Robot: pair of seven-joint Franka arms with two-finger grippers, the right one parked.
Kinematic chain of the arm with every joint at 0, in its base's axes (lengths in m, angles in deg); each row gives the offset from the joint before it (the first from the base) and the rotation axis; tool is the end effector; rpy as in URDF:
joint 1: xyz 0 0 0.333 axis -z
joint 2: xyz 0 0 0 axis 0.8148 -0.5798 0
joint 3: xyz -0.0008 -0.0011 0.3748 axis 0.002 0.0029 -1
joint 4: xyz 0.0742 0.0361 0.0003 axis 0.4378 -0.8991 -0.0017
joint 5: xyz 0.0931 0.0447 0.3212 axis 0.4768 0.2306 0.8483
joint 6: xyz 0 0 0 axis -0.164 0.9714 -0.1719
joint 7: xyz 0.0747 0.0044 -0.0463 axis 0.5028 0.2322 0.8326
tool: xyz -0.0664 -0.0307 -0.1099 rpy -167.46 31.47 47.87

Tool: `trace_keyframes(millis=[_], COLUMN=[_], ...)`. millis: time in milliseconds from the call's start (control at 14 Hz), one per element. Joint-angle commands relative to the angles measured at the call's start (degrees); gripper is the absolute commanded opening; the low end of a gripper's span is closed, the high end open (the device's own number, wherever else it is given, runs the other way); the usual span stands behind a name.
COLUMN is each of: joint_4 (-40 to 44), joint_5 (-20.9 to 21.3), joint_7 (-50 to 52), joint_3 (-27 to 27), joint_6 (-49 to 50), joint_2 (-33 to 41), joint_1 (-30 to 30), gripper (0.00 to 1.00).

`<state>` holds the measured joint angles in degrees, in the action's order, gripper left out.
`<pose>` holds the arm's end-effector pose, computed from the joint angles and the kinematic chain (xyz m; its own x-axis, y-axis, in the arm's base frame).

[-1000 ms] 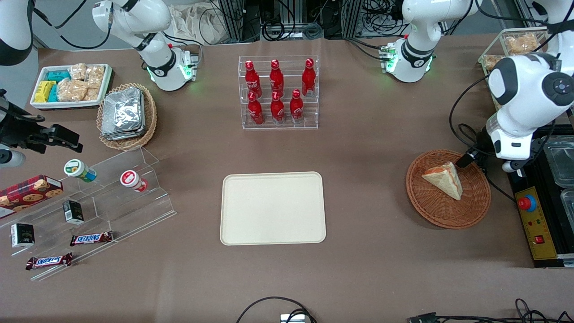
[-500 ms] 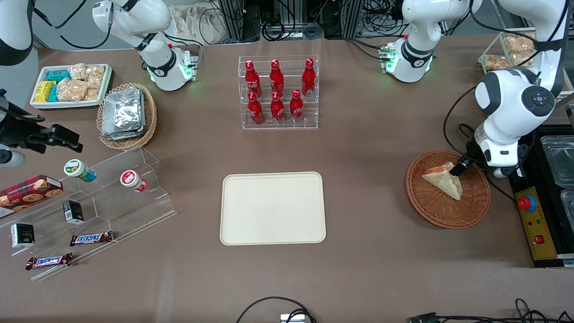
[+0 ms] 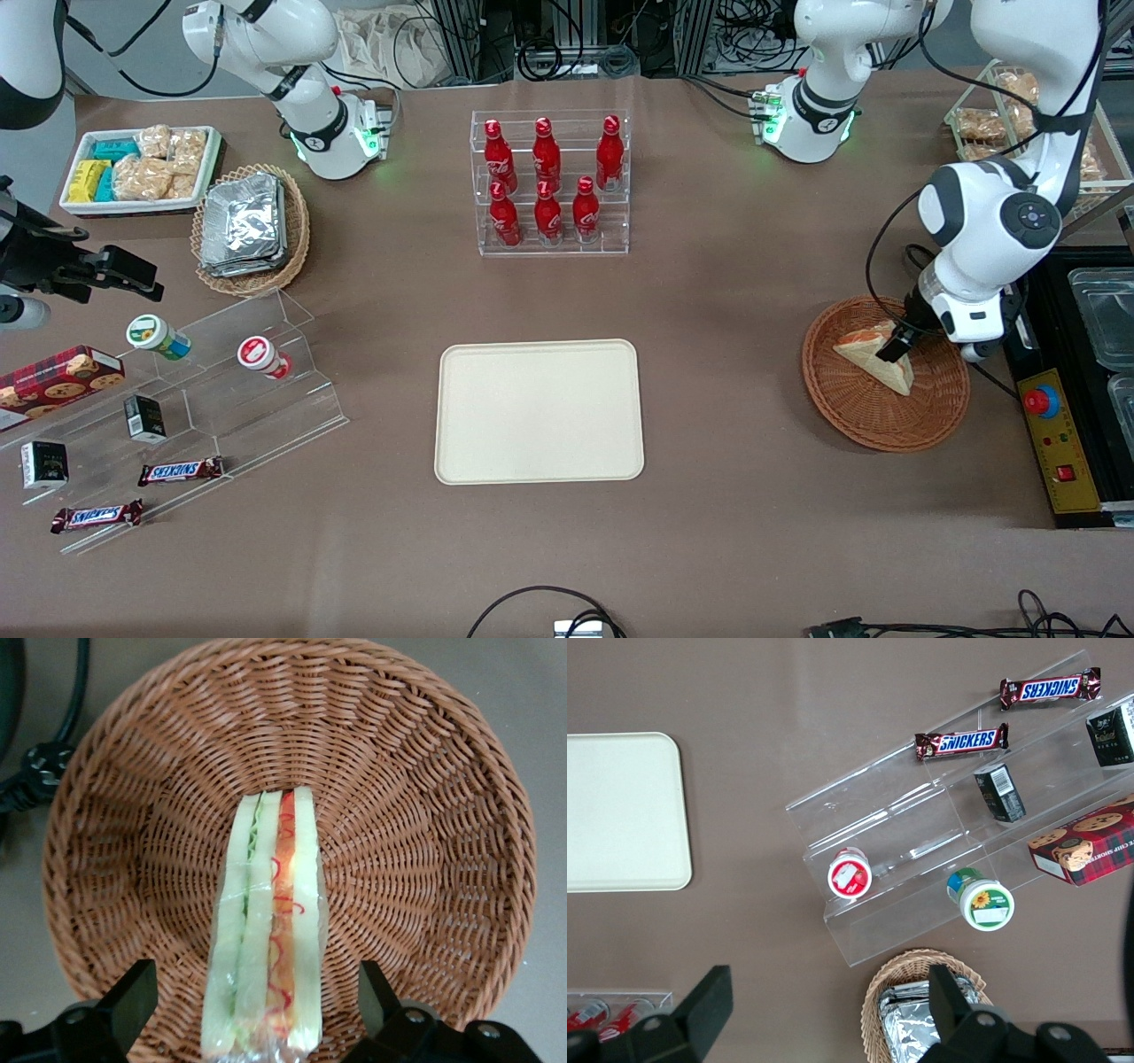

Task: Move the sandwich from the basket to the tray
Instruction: 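Lower the open left gripper around the sandwich's upright edge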

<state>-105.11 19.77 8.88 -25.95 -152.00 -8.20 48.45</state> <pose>0.4863 0.0295 0.3471 0.6475 0.7597 0.0600 0.7571 -0.6503 0.0632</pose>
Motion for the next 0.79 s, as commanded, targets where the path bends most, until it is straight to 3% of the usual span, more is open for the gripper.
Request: trace_keyframes(millis=[0, 214, 286, 357, 500, 571, 714], joint_4=[-0.99, -1.52, -1.52, -1.52, -1.52, -1.52, -1.52], joint_5=[0.76, 0.76, 0.76, 0.76, 0.76, 0.76, 0.76], joint_7=[2.37, 2.55, 2.55, 2.55, 2.64, 2.64, 2.81], joint_3=[-0.01, -0.01, -0.01, -0.01, -0.01, -0.01, -0.01], joint_6=[-3.98, -6.01, -6.01, -6.01, -6.01, -6.01, -6.01], joint_2=[-1.74, -2.72, -2.81, -2.98, -2.98, -2.98, -2.81], joint_1=[0.23, 0.32, 0.40, 0.40, 0.49, 0.49, 0.49], gripper=[1.00, 0.99, 0.93, 0.83, 0.50, 0.39, 0.27])
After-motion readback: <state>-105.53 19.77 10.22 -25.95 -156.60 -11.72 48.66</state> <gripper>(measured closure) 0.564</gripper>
